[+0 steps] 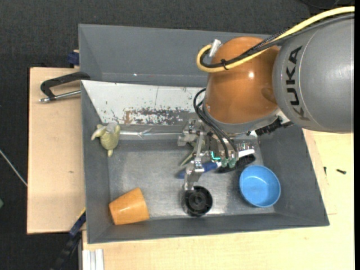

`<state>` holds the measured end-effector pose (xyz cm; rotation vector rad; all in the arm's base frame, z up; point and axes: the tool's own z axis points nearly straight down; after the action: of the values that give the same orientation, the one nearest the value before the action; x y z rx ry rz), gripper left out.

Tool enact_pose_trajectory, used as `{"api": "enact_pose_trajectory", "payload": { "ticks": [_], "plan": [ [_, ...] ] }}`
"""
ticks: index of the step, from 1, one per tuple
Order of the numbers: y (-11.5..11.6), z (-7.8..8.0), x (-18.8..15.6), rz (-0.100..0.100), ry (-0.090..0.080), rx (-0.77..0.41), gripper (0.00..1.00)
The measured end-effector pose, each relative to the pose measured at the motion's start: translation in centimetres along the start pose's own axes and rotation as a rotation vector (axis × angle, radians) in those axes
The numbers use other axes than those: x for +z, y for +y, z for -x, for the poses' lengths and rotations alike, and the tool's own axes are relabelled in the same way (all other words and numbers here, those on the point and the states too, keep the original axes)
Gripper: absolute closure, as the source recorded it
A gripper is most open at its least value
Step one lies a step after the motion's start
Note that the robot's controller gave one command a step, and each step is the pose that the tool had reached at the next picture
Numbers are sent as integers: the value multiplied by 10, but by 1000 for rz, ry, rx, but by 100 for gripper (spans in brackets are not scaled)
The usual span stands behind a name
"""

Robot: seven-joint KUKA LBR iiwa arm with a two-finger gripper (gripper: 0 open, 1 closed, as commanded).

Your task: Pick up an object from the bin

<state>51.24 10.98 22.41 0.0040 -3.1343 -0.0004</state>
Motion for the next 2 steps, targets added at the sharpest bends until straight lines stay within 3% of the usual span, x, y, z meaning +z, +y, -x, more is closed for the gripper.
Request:
{"api": "enact_pose_trajectory", "payload": {
  "ticks": [1, 2],
  "plan": [
    [46, 3, -94, 3, -20, -184, 0],
    [-25, 18, 55, -2, -2, -439, 0]
  ]
}}
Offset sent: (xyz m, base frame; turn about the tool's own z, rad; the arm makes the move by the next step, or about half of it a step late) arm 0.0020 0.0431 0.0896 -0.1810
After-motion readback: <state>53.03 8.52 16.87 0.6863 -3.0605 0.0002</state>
